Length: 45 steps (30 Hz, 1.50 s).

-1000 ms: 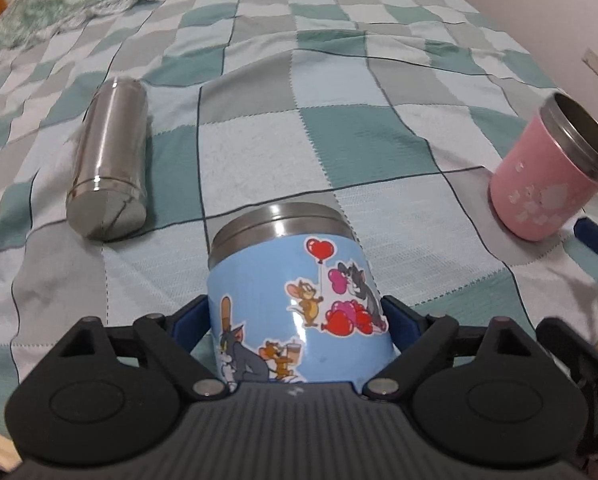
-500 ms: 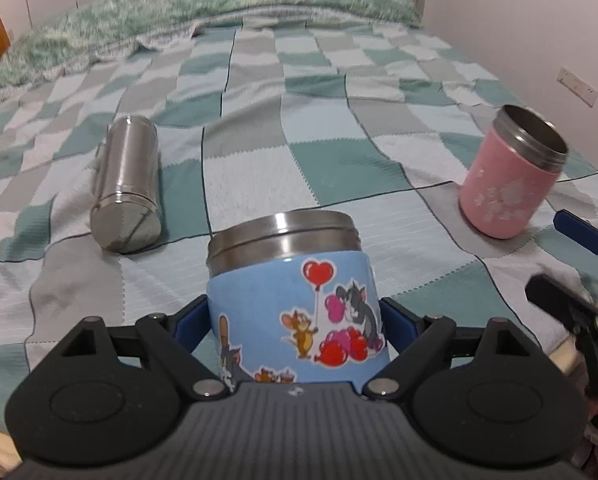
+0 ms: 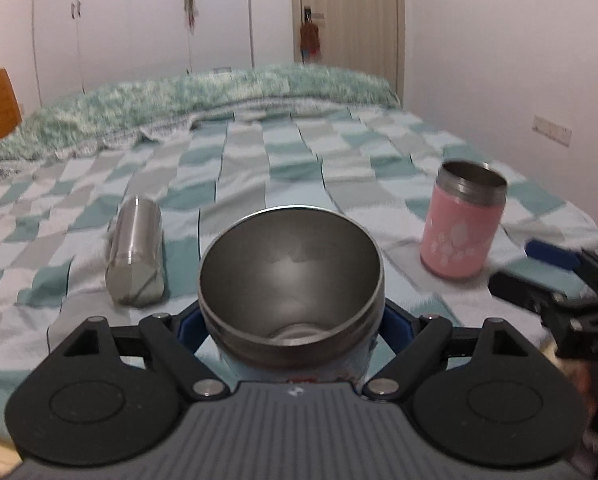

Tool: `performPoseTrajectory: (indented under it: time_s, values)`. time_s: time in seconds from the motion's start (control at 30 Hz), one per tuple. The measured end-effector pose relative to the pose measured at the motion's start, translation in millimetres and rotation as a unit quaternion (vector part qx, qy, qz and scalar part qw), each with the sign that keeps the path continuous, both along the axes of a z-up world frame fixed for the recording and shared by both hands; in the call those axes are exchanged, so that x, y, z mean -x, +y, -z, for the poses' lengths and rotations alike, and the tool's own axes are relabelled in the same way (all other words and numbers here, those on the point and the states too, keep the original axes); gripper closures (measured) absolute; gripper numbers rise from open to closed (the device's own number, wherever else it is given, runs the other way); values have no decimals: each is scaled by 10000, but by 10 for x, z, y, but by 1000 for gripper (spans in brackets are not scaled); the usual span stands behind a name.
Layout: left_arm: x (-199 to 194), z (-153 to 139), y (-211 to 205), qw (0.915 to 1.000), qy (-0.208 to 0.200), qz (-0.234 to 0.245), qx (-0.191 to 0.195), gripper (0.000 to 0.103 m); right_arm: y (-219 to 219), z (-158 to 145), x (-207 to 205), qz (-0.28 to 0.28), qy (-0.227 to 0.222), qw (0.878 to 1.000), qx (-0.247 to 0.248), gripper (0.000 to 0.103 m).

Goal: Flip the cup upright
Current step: 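Grasp the blue cup with the left tool and lift it, then lower the blue cup upright beside the pink cup and open the left tool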

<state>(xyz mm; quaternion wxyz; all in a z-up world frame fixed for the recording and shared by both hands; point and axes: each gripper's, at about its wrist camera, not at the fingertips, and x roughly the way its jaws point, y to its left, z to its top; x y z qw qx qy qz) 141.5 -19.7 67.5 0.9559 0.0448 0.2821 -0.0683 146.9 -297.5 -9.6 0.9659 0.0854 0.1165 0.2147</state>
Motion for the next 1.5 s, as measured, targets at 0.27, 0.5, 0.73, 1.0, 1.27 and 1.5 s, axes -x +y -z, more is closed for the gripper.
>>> performPoseTrajectory:
  time_s: [0.27,0.5,0.73,1.0,1.27,1.5]
  values:
    - [-336,60,-305,9994,-234,36,236,16,-132,-12,23,490,-138,9986,-139,0]
    - [-652,120,-575,9985,-456,154,262,16,-292,-1,-28,987,-138,9948,-209,0]
    - [-853,459,-776,9973,-592,401,-167,16,-467,53,-121,1224,-55,9920,-287,0]
    - [-703,380,-754,9939,-1027,360,-153,0,-461,65,-137,1167,-28,9926,-324,0]
    - [-26,-38,-266,9878,-1547,-26,185,0,-270,-45,33,963,-325,9948,-119,0]
    - [686,-65,210,9860,-1600,-419,225,0,-23,-122,389,637,-414,9970,147,0]
